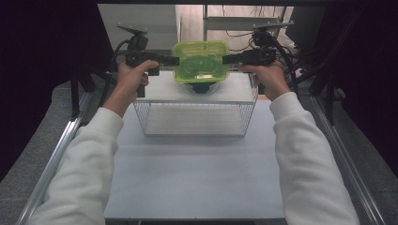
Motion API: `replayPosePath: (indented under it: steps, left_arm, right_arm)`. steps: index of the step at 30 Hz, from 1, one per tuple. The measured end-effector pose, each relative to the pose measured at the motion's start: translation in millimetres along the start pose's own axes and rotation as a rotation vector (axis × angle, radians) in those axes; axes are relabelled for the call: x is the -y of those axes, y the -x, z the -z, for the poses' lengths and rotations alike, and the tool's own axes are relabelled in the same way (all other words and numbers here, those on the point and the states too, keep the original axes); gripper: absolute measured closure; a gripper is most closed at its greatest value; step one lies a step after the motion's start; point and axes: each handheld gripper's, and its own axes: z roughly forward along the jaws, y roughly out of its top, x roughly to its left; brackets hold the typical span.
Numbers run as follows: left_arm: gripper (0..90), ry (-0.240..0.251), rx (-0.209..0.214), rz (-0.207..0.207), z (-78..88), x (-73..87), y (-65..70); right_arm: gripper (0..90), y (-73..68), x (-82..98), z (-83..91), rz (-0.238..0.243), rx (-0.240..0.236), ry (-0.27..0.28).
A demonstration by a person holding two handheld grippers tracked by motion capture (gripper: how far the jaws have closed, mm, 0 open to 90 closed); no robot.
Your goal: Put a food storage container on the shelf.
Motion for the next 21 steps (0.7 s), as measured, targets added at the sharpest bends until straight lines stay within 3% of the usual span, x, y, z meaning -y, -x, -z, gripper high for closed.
replayPosePath:
  steps: [5,12,21]
  left_arm:
    - [77.8,0.001,0.007,0.040,-3.7,-7.0,-6.6]
    - [76.8,0.013,0.022,0.136,-12.3,-15.5,-22.5]
    - [71.2,-0.001,0.034,0.191,-20.9,-17.7,-36.8]
  right_arm:
    - [78.2,9.0,-4.6,-5.7,-0.043,-0.014,0.001]
    - [76.3,25.4,-7.3,-15.4,-0.161,-0.048,0.027]
    - [70.8,37.0,-7.7,-30.6,-0.263,-0.037,0.043]
